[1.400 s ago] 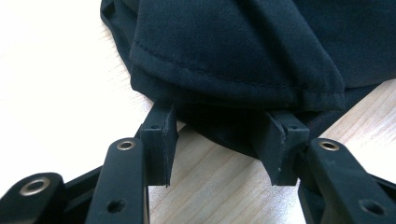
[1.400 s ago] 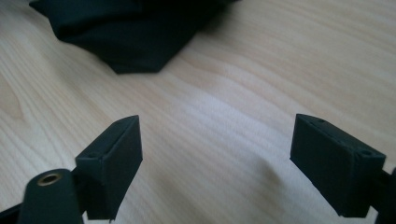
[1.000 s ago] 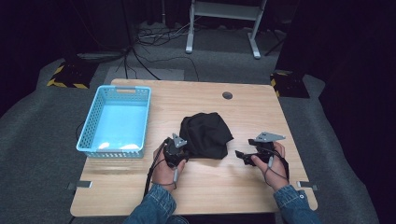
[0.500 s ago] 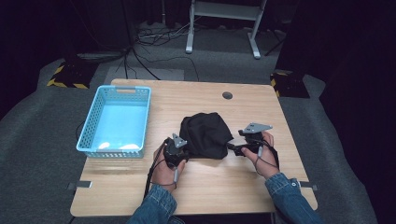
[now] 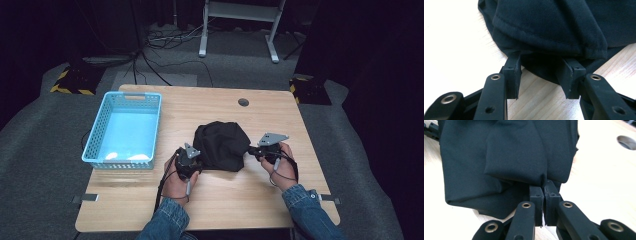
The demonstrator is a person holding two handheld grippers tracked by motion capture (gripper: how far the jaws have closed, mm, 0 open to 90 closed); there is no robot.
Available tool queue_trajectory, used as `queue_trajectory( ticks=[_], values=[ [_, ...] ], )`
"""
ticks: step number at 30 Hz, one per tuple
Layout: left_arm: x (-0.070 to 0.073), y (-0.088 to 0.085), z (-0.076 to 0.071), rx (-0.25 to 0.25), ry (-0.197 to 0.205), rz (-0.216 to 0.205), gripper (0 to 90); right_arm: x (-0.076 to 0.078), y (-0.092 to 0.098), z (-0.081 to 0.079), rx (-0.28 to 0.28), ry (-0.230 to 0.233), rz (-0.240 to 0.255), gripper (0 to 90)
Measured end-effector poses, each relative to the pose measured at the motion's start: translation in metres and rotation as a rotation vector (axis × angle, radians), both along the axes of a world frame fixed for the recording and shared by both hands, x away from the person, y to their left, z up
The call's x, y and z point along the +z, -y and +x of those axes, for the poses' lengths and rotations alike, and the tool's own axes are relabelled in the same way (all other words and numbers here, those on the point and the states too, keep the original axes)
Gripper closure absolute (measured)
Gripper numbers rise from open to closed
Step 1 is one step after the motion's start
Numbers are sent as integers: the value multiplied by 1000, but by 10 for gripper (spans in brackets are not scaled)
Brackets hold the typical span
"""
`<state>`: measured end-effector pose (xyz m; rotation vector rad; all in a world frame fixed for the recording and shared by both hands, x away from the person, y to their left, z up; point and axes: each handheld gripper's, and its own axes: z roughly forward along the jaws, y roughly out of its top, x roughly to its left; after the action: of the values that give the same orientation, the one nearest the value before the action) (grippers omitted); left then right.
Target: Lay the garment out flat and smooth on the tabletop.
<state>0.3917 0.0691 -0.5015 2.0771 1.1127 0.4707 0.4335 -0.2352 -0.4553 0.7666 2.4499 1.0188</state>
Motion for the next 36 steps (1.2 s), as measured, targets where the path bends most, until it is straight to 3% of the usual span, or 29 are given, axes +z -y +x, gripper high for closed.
queue_trajectory(
  ticks=[13, 36],
  values=[
    [0, 0, 0, 0, 0, 2, 560, 7, 36, -6, -105, 24, 5, 871],
    [0, 0, 0, 0, 0, 2, 560, 3, 89, -26, -228, -9, -34, 871]
  ],
)
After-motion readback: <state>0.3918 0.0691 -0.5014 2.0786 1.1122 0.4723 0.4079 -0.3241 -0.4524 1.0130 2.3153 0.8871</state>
